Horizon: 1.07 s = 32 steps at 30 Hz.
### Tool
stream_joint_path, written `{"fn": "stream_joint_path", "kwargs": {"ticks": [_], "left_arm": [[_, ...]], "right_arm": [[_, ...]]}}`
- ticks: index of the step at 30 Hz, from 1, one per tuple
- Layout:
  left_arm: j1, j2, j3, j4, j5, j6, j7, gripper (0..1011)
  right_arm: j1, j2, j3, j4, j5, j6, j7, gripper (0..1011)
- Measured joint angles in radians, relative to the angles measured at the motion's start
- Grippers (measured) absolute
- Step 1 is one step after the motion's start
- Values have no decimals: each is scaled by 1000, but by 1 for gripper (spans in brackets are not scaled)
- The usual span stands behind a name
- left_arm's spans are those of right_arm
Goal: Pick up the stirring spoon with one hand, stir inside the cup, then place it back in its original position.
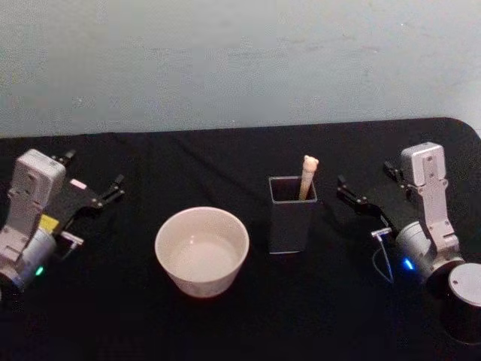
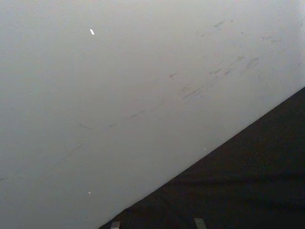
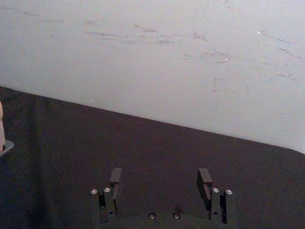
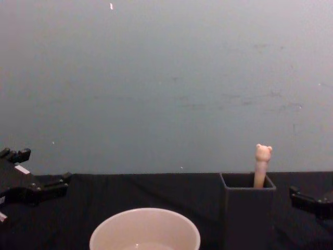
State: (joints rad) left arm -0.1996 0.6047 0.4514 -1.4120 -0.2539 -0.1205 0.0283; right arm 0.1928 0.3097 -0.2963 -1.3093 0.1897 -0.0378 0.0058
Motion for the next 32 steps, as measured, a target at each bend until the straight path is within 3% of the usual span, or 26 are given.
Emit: {"fn": "stream_joint_path", "kwargs": {"ticks": [32], "left_arm": [[0,0,0,0,0,0,0,1001]], "right_arm": [[0,0,0,0,0,0,0,1002]]}}
